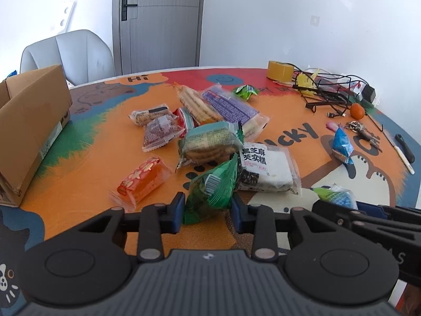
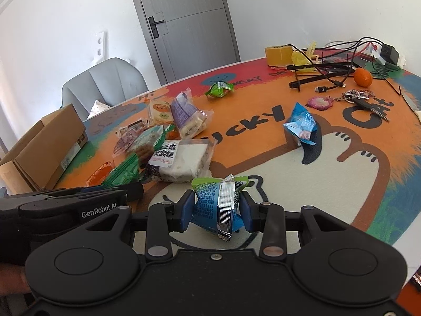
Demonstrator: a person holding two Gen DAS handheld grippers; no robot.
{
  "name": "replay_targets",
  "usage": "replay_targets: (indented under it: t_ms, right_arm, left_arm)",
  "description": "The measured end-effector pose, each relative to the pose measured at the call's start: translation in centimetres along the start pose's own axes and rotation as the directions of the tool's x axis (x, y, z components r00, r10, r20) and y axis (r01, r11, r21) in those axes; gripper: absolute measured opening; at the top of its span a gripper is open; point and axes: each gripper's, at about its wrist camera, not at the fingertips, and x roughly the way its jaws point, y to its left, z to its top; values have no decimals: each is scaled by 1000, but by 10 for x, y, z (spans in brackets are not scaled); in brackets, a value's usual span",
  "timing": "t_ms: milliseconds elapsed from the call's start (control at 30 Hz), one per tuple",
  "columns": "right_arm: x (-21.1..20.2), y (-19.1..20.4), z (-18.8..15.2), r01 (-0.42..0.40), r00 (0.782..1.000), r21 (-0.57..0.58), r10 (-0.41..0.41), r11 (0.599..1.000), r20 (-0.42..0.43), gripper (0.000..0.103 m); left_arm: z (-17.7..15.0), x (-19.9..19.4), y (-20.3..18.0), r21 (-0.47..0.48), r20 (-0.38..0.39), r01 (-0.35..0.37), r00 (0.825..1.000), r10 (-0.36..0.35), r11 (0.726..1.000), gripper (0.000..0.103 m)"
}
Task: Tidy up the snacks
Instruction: 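Grasp the green snack bag with the left gripper and lift it, then carry both snacks to the cardboard box and open both grippers inside it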
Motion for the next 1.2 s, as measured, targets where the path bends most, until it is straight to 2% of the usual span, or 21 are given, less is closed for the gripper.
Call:
replay_targets:
  t_ms: [500, 800, 1200]
  right_arm:
    - [-10, 26, 6, -33, 999, -33, 34, 999, 33, 38]
    - [-9, 50, 14, -51, 997, -46, 54, 998, 62, 38]
    - [-14, 90, 27, -61, 990, -103, 73, 993, 122, 38]
  left_arm:
    - [8, -36, 24, -58, 88, -2, 996, 7, 998, 26]
    - [16, -61, 47, -85, 147, -51, 987, 63, 995, 26]
    - [28, -89, 76, -126, 216, -119, 966, 144, 985, 26]
